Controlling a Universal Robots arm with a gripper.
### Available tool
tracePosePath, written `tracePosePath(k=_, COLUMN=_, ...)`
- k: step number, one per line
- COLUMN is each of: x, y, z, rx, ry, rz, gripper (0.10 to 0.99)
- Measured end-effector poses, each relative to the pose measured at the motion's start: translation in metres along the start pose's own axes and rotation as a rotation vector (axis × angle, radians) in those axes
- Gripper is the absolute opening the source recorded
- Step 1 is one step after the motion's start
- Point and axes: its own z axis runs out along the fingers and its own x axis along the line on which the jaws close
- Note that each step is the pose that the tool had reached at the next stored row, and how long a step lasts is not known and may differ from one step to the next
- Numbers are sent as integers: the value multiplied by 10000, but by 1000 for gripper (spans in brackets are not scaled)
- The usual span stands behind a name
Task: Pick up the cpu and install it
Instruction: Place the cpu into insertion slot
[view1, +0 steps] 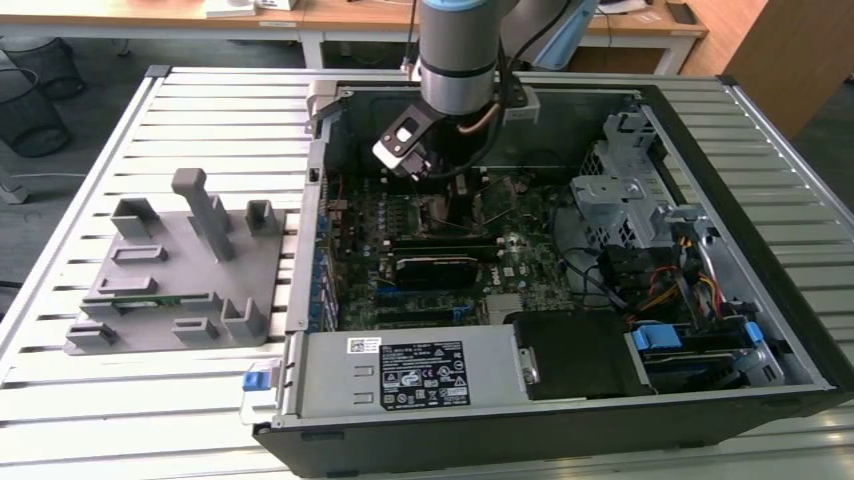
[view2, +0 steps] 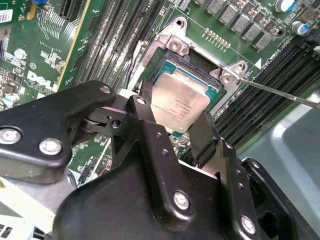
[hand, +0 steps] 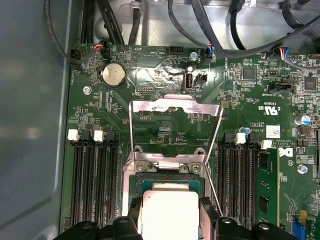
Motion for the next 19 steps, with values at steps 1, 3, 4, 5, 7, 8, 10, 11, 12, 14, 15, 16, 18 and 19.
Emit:
tracePosePath(k=1, x=0, y=0, z=5, rx=0, ry=0, rz=2, gripper=537)
tracePosePath(k=3, x=1, y=-1, z=15, rx=0, ry=0, rz=6, gripper=537)
tracePosePath(k=4, x=1, y=-2, z=20, rx=0, ry=0, rz=8, gripper=537)
tracePosePath(k=5, x=1, y=-2, z=25, rx=0, ry=0, rz=10, gripper=537)
tracePosePath(k=7, x=2, y=-3, z=34, rx=0, ry=0, rz=12, gripper=537)
tracePosePath(k=8, x=2, y=-3, z=40, rx=0, ry=-1, rz=13, gripper=537)
tracePosePath(k=10, x=3, y=-4, z=49, rx=-1, ry=-1, rz=13, gripper=537)
tracePosePath(k=11, x=4, y=-4, z=52, rx=0, ry=-1, rz=13, gripper=537)
tracePosePath(k=12, x=4, y=-4, z=57, rx=0, ry=-1, rz=13, gripper=537)
tracePosePath(k=14, x=5, y=-5, z=65, rx=0, ry=-1, rz=14, gripper=537)
tracePosePath(k=15, x=5, y=-5, z=70, rx=0, ry=-1, rz=15, gripper=537)
tracePosePath(k=16, x=6, y=-5, z=74, rx=0, ry=-1, rz=15, gripper=537)
tracePosePath(k=18, x=6, y=-6, z=82, rx=0, ry=-1, rz=16, gripper=537)
tracePosePath(k=19, x=7, y=-6, z=86, rx=0, ry=-1, rz=17, gripper=537)
